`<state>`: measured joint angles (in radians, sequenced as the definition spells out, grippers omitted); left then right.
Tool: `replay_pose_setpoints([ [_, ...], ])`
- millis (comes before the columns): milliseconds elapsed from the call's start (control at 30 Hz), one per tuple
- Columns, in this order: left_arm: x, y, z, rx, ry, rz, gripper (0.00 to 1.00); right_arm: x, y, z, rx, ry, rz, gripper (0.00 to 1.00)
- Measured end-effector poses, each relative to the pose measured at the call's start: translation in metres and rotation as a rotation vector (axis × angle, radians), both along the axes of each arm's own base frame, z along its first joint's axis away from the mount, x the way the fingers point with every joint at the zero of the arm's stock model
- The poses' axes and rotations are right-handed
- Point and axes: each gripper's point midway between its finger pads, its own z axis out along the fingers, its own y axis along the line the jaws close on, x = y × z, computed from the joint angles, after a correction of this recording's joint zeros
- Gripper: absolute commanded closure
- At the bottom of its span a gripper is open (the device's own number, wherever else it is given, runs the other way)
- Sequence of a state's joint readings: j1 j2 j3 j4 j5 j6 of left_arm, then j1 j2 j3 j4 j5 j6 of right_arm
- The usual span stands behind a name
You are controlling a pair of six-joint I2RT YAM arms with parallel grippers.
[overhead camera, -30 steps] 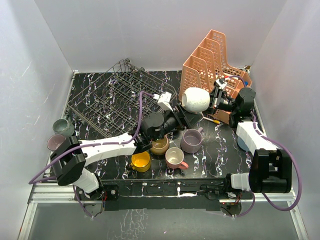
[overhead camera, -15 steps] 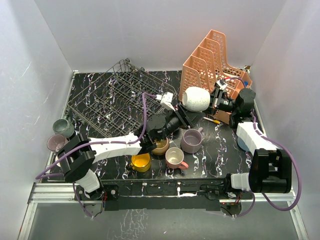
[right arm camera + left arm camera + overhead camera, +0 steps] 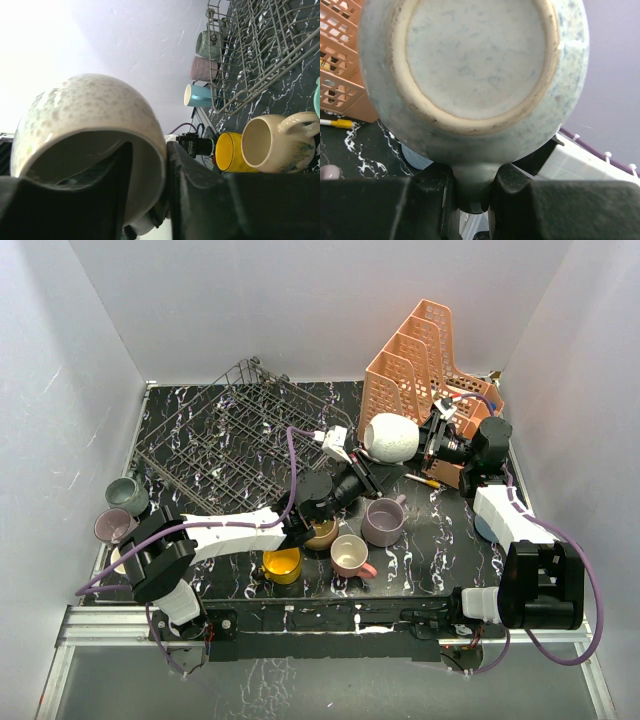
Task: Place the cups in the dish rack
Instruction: Pick up the cup at the center of the board.
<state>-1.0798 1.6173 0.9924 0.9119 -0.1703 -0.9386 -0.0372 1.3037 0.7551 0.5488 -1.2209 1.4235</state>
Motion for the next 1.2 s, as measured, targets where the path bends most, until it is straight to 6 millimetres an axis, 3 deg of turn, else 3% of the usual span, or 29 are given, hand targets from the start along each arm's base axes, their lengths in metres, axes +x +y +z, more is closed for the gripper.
replay_pose_setpoints([
  [133,-0.001,0.006,-0.005,0.009,0.0,0.005,1.0,-0.005,0.001,0.004,-0.016,-0.057,0.011,0.44],
  [267,-0.002,0.019,-0.002,0.009,-0.009,0.017,1.0,-0.01,0.001,0.004,-0.03,-0.101,0.026,0.39],
  [433,-0.001,0.043,0.015,-0.003,-0.029,0.043,1.0,-0.018,0.002,0.006,-0.065,-0.211,0.052,0.37],
  [600,0.002,0.082,0.036,-0.012,-0.035,0.096,1.0,-0.035,0.0,0.007,-0.103,-0.339,0.124,0.36],
  [733,0.028,0.127,0.054,-0.026,-0.017,0.191,1.0,-0.043,-0.006,0.006,-0.142,-0.441,0.169,0.36],
  [833,0.051,0.163,0.055,-0.012,0.012,0.266,1.0,-0.044,-0.012,0.002,-0.172,-0.524,0.184,0.34],
  [1033,0.099,0.223,0.023,0.106,0.142,0.36,1.0,-0.034,-0.035,-0.019,-0.249,-0.668,0.132,0.34],
  [1200,0.134,0.25,0.002,0.186,0.246,0.337,1.0,0.002,-0.07,-0.046,-0.458,-0.749,-0.031,0.33],
])
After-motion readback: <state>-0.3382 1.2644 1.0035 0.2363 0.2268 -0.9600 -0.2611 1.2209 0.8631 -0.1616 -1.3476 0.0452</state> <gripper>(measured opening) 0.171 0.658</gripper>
